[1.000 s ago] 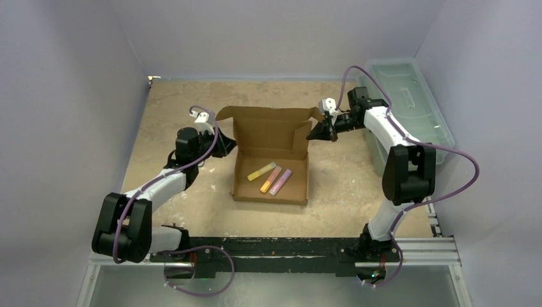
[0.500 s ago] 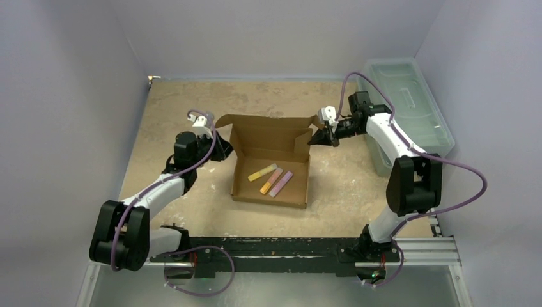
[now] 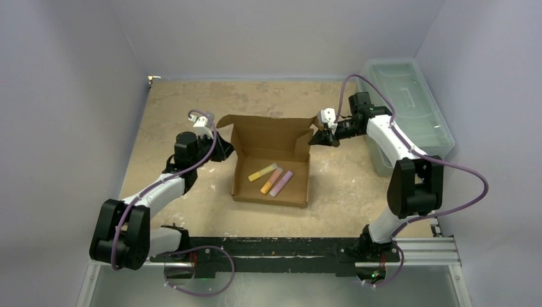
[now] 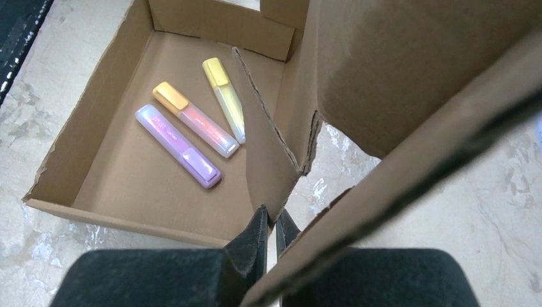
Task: Fold the paper box
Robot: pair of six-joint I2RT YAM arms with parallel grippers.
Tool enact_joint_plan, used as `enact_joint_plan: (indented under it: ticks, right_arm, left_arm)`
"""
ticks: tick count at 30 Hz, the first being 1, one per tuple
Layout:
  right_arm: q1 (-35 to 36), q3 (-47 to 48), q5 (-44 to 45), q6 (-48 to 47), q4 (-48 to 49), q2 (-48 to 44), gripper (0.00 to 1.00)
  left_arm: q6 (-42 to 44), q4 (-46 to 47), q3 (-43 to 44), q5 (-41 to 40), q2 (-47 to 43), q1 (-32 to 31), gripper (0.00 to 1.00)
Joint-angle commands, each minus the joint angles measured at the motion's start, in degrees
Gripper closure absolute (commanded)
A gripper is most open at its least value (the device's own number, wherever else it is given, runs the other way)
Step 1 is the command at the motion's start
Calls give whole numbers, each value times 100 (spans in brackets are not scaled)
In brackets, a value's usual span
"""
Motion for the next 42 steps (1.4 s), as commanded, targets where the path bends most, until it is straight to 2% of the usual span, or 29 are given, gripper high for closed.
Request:
enact_joint_plan:
  ticks: [1,14,24,35,42]
  right_arm:
    - [32,-119,436,46,108,-202,93]
    - [31,-195,545,214,346,-318,87]
    - [-35,-213,324,775,703,-609,63]
    - [-211,-322,153,978,713,-800,56]
    - [-228,-387,18,1561,1134,-863,50]
  left_arm:
    - [-49,147,-97,100,-18,16,83]
    - [-5,-29,-113,73,-252,14,83]
    - [59,-32,-42,79,-205,17,83]
    - [110,-40,-12,124,-220,14,83]
    - [50,-37,-16,143,-296,16,83]
